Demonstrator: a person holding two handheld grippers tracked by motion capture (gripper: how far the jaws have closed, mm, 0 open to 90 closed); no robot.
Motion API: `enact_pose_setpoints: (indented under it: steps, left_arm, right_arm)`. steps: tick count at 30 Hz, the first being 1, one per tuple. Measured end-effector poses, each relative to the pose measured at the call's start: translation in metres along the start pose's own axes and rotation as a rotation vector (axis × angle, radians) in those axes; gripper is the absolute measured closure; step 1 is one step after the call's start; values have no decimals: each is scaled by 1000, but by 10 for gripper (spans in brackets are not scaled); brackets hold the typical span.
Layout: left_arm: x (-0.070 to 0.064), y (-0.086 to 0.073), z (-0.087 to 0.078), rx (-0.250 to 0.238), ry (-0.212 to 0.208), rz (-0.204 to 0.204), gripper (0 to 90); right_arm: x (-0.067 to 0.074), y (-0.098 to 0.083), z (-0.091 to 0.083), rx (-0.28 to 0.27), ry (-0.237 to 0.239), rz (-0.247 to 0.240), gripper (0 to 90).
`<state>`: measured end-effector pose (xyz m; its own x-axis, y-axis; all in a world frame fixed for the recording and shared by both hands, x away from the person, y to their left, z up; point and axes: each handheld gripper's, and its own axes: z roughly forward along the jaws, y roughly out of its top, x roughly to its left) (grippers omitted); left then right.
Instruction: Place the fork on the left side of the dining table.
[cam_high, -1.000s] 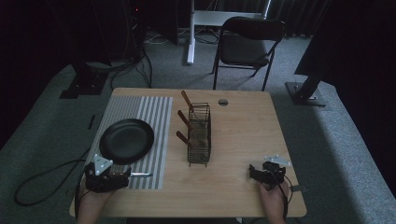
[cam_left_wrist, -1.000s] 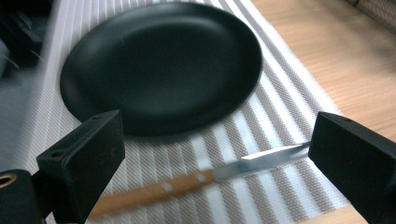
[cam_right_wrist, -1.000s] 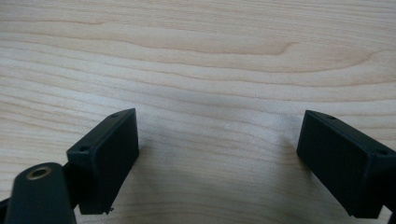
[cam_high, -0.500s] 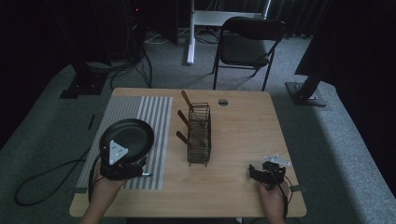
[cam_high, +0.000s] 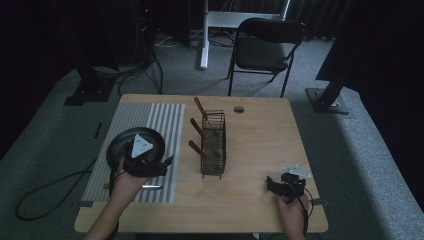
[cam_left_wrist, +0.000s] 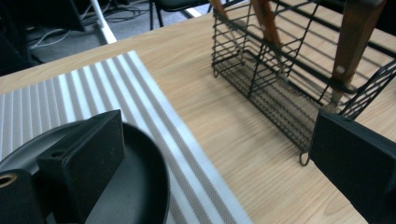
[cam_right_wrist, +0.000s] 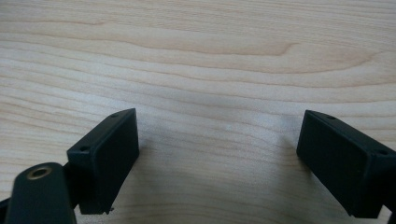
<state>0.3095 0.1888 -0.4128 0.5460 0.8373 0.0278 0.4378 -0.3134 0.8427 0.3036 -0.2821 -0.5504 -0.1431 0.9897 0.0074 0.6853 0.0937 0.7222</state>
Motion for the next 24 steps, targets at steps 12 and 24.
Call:
enact_pose_setpoints:
  steps: [12,24]
  left_arm:
    - [3,27,17,-2,-16,7,39]
    - [2,64,40,3,-58,-7,39]
  right_arm:
    - [0,0,0,-1,2,0,126]
    - [0,0,0,-1,2,-2,126]
